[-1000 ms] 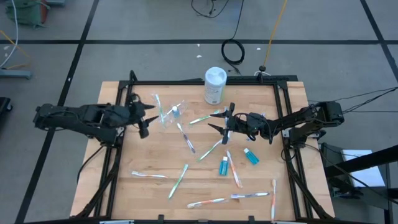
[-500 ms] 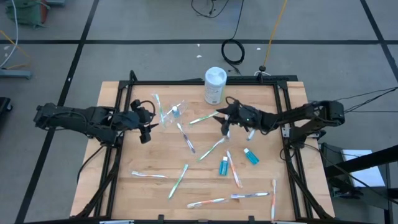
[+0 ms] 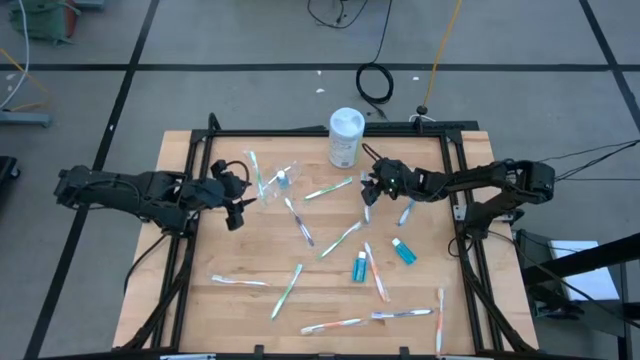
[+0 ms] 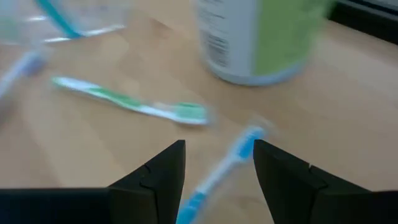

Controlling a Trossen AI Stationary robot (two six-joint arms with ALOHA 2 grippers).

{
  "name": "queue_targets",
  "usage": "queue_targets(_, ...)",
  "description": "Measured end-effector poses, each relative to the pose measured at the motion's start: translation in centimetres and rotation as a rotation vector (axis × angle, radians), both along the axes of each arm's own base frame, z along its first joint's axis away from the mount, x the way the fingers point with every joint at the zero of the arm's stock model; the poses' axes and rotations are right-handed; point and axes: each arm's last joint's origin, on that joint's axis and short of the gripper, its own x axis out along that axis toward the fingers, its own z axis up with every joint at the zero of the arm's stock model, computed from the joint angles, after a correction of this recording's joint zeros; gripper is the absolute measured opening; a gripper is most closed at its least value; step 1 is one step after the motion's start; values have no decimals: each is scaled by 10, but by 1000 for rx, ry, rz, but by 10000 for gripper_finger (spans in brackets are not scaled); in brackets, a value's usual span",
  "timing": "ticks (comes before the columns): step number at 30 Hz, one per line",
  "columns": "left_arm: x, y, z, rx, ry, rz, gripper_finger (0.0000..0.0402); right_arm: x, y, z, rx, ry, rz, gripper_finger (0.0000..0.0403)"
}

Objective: Pick & Place toothbrushing station
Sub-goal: Put the blue toothbrush into the right of the transparent organizer

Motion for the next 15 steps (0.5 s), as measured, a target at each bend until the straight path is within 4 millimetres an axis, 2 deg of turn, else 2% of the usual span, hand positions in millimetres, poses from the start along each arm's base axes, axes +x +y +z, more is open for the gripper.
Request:
queue_targets(10, 0, 0, 0, 0, -3, 0, 212, -1, -3, -5, 27, 17, -21, 180)
queue_targets(15, 0, 0, 0, 0, -4, 0, 212, 3, -4, -19, 53, 31, -35, 180)
